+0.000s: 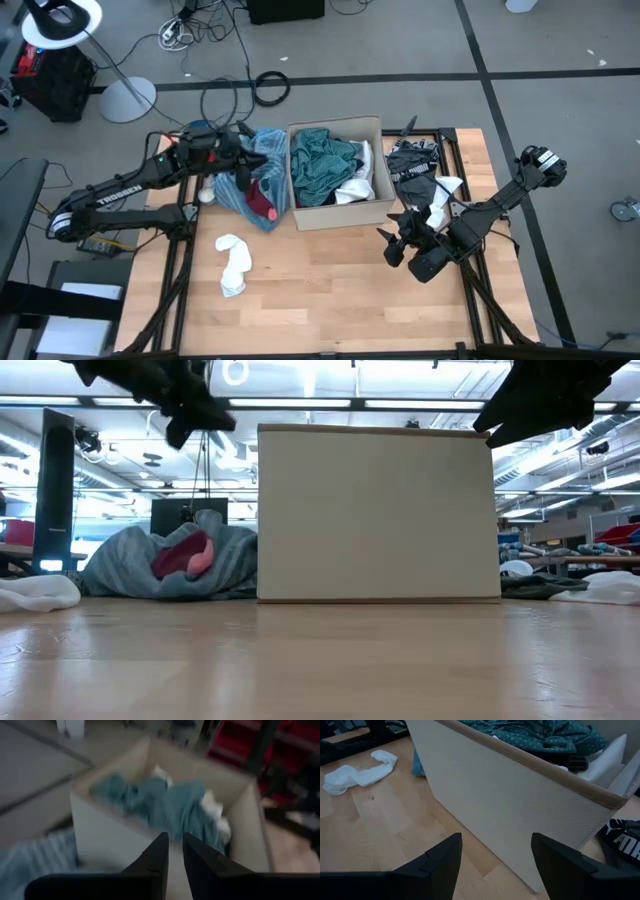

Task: Sort clothes
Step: Put the red sock into the bin

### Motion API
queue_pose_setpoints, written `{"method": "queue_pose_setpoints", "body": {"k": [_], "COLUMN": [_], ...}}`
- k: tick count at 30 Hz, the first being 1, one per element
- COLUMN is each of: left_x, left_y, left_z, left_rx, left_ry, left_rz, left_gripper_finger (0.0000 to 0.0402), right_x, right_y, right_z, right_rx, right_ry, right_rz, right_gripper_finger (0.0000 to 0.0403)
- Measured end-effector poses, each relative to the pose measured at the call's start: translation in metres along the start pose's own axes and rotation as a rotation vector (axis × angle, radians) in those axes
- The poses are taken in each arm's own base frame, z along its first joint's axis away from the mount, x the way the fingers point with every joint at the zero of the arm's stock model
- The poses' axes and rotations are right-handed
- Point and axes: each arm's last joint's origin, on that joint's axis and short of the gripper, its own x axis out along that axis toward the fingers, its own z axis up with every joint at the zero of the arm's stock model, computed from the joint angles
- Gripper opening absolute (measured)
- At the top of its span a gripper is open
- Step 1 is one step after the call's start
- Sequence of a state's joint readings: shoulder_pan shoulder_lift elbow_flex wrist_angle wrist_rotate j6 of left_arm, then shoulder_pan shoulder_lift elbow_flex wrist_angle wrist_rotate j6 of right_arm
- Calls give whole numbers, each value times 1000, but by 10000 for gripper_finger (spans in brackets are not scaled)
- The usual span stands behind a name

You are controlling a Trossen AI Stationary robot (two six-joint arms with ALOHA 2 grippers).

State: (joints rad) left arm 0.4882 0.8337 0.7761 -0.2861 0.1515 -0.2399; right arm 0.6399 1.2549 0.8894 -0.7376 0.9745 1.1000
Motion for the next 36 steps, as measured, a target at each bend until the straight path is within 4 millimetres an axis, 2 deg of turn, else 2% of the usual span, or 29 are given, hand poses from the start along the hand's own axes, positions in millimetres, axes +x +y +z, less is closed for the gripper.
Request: {"method": "queue_pose_setpoints", "body": {"k": [6,12,21,28,33,36], "left_x": [-2,-7,19,43,53,56], "left_y": [-5,-9,6,11,14,12], "left_z": [-27,-54,-113,-129,-139,-134], "left_rx": [-7,30,30,20,-8,-19], "left_ry": [263,467,549,529,628,629], "left_rz": [35,165,181,177,201,190], "left_gripper_finger": [62,62,62,60,10,4], "right_x": [0,0,0,0,0,0], "right_y": [0,0,1,1,1,1], "right_z": [0,0,0,0,0,0], "right_rx": [0,-2,5,7,5,6], "right_ry": [0,0,-2,-2,-2,-2], "right_rz": [0,0,5,5,5,5], "right_gripper_finger": [240,240,240,240,240,240]}}
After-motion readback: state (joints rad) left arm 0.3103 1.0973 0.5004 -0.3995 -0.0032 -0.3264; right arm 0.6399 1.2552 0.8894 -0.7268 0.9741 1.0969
